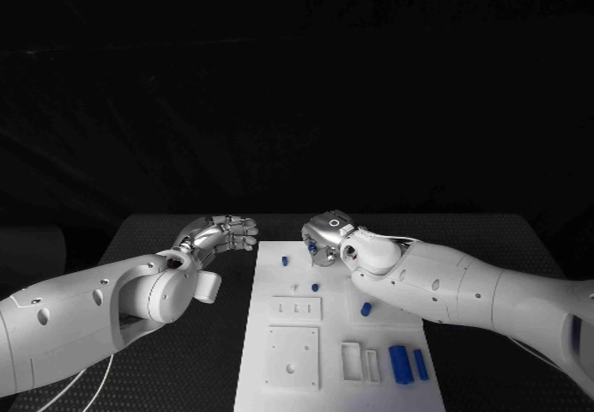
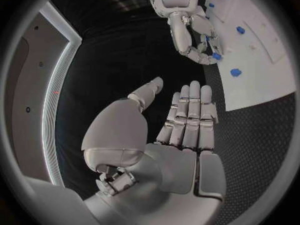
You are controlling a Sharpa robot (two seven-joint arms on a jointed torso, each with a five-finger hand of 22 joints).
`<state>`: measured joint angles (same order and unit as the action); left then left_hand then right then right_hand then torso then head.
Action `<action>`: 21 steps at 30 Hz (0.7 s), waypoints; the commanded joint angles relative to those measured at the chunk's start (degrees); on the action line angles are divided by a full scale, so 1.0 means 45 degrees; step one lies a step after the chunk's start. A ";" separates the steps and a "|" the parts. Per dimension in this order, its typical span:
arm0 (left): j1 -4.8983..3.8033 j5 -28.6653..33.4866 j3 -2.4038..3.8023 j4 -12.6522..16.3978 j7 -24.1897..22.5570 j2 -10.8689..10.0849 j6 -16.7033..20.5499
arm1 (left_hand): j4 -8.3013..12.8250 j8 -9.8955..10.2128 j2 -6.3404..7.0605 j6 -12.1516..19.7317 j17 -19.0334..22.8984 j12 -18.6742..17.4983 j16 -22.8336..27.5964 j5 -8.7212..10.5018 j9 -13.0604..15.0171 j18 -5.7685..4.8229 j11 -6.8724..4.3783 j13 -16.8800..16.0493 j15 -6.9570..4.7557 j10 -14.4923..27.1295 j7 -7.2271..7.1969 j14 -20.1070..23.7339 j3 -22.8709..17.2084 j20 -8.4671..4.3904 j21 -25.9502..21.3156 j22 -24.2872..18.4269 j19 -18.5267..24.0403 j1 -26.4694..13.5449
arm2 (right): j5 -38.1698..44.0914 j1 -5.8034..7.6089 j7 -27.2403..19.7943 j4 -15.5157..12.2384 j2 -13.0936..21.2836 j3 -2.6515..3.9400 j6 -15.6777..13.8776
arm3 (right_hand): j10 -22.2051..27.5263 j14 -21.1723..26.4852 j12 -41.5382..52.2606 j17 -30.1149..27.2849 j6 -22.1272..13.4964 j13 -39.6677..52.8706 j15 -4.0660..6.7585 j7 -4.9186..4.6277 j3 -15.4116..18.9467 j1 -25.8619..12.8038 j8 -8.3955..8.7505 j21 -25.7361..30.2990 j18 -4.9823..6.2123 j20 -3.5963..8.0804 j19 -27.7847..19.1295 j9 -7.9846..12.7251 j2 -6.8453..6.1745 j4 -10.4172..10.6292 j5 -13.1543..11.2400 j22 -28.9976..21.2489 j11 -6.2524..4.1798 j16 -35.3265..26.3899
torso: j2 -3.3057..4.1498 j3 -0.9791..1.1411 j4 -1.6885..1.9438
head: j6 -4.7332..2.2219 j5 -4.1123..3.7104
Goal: Assemble the parts on the task board
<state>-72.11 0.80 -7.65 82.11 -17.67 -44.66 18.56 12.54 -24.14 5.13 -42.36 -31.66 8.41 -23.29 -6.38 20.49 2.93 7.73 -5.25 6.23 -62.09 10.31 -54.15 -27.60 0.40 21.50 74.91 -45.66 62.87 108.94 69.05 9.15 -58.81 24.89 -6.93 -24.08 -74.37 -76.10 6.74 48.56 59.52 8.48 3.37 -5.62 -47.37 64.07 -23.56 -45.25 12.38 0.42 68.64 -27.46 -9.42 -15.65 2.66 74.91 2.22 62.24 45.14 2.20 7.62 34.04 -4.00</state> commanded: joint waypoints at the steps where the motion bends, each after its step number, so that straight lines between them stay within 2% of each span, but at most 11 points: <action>1: -0.0008 0.0010 0.0012 0.0040 -0.0092 0.0009 -0.0164 | 0.0074 0.0058 -0.0033 0.0060 -0.0015 -0.0048 0.0088 -0.0058 -0.0013 0.0229 -0.0031 0.0023 -0.0004 0.0090 0.0016 0.0082 0.0011 0.0009 0.0078 0.0245 0.0064 -0.0139 | 0.0153 -0.0102 0.0064 0.0074 0.0037 -0.0060 0.0742 | -0.0721 0.0130 0.0044 -0.0021 0.0097 0.0012 0.0181 0.0005 -0.0060 0.0133 -0.0029 -0.0087 0.0583 0.0064 -0.0028 -0.0047 -0.0010 -0.0002 0.0028 0.0262 0.0002 0.0045 | -0.0002 0.0008 -0.0005 | 0.0013 -0.0006; 11: -0.0008 0.0010 0.0013 0.0028 -0.0094 -0.0025 -0.0152 | 0.0078 0.0060 -0.0031 0.0063 -0.0023 -0.0055 0.0095 -0.0058 -0.0014 0.0231 -0.0029 0.0025 -0.0005 0.0091 0.0018 0.0078 0.0005 0.0009 0.0083 0.0245 0.0065 -0.0144 | 0.0207 -0.0132 0.0105 -0.0097 0.0126 -0.0065 0.0861 | -0.0735 0.0137 0.0037 -0.0028 0.0105 0.0023 0.0183 0.0008 -0.0072 0.0133 -0.0026 -0.0094 0.0583 0.0059 -0.0039 -0.0056 -0.0018 -0.0014 0.0028 0.0263 -0.0001 0.0048 | -0.0010 0.0033 -0.0037 | 0.0044 0.0027; 17: -0.0008 0.0010 0.0013 0.0015 -0.0102 -0.0024 -0.0150 | 0.0082 0.0061 -0.0029 0.0065 -0.0028 -0.0059 0.0100 -0.0058 -0.0015 0.0232 -0.0031 0.0027 -0.0005 0.0091 0.0017 0.0077 0.0000 0.0010 0.0086 0.0245 0.0067 -0.0146 | 0.0293 -0.0135 0.0170 -0.0102 0.0192 -0.0065 0.0849 | -0.0747 0.0140 0.0033 -0.0032 0.0115 0.0032 0.0186 0.0011 -0.0082 0.0133 -0.0026 -0.0100 0.0583 0.0056 -0.0043 -0.0064 -0.0025 -0.0020 0.0028 0.0263 -0.0004 0.0051 | -0.0001 0.0024 -0.0011 | 0.0025 0.0006; 21: -0.0008 0.0010 0.0013 0.0008 -0.0102 -0.0021 -0.0153 | 0.0084 0.0061 -0.0028 0.0066 -0.0031 -0.0061 0.0104 -0.0058 -0.0015 0.0232 -0.0032 0.0027 -0.0005 0.0091 0.0016 0.0077 -0.0002 0.0010 0.0088 0.0245 0.0068 -0.0147 | 0.0304 -0.0140 0.0191 -0.0103 0.0189 -0.0065 0.0847 | -0.0770 0.0142 0.0035 -0.0035 0.0130 0.0043 0.0192 0.0016 -0.0091 0.0131 -0.0030 -0.0109 0.0583 0.0054 -0.0044 -0.0073 -0.0035 -0.0021 0.0028 0.0264 -0.0010 0.0055 | -0.0004 0.0037 -0.0015 | 0.0016 0.0007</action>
<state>-72.12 0.80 -7.63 82.06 -17.67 -44.81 18.56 12.54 -24.14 5.13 -42.36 -31.71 8.41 -23.07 -6.38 20.51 3.44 7.73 -5.20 6.23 -62.09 10.31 -54.15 -27.60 0.41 21.50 74.94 -45.66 62.87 109.47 68.84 9.55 -59.41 25.56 -6.98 -23.04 -74.37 -75.91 6.66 48.45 59.70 8.48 3.56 -5.41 -47.53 64.13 -23.29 -45.46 12.38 0.31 68.56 -27.85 -9.36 -15.81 2.60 74.91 2.22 62.24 45.12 2.33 7.54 34.15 -3.96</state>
